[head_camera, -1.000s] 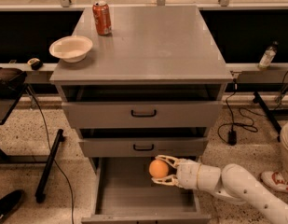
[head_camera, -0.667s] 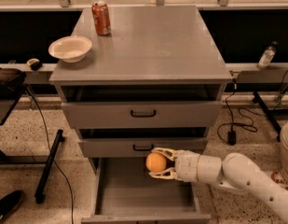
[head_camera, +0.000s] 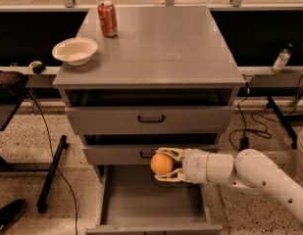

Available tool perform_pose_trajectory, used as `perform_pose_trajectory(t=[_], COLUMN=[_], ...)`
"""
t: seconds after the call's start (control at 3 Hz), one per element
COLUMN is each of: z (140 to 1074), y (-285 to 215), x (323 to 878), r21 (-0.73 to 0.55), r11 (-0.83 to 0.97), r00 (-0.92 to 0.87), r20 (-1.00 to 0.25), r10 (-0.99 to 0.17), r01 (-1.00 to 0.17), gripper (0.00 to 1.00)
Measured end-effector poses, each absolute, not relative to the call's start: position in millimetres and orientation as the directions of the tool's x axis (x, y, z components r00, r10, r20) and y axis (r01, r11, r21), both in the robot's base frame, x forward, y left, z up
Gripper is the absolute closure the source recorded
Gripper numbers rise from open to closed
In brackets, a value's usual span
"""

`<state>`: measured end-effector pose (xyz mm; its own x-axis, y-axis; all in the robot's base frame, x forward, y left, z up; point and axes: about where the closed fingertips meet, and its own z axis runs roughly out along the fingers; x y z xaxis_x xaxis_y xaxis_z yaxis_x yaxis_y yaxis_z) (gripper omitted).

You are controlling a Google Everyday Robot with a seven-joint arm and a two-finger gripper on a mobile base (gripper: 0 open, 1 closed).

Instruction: Pick orange from bottom drawer and place on counter

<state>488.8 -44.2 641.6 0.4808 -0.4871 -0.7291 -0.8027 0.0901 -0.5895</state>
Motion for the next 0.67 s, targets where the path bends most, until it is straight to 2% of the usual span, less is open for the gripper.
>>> perform_pose_trajectory(t=[0.67], z=[711.4], y=[-70.9], x=[514.5], r21=[-0.64], r11=[0.2], r00=[0.497], r20=[-0.724], r10=[-0.478], r01=[-0.742], gripper=[1.0])
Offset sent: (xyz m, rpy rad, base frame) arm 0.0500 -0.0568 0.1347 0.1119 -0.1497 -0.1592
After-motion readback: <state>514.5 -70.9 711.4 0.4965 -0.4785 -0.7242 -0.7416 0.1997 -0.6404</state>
